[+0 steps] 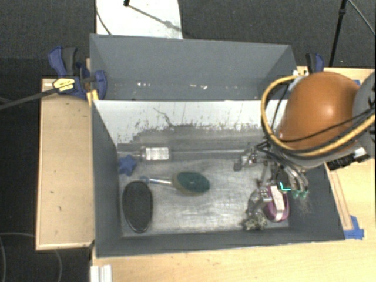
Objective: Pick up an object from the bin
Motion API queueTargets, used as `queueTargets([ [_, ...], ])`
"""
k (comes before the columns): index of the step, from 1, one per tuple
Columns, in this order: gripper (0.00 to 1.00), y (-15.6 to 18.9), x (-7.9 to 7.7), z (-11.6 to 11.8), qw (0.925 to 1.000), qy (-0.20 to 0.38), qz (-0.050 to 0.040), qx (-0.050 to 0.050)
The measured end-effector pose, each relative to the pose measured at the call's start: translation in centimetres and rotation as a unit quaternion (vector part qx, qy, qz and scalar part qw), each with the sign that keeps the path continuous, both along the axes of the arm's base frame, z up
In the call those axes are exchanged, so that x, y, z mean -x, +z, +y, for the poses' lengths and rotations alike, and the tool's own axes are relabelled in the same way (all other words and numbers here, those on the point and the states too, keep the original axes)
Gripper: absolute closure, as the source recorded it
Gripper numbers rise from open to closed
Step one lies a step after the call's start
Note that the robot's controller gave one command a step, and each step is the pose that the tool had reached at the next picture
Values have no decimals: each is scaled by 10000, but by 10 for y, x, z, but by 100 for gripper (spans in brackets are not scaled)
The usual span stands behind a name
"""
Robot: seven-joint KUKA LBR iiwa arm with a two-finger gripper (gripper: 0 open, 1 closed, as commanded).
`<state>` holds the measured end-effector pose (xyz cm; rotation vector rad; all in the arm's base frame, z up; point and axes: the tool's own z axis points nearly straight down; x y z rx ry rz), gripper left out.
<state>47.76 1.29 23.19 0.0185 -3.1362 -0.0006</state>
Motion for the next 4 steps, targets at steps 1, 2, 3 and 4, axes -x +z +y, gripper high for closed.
queueTargets([
  [1,0,-82,-40,97,9995,311,-13,-16],
  [2,0,-157,-52,92,9963,857,-5,0],
  [3,100,-152,-54,93,9964,842,-45,-11],
  [4,100,23,-58,99,9901,1401,-84,-6],
])
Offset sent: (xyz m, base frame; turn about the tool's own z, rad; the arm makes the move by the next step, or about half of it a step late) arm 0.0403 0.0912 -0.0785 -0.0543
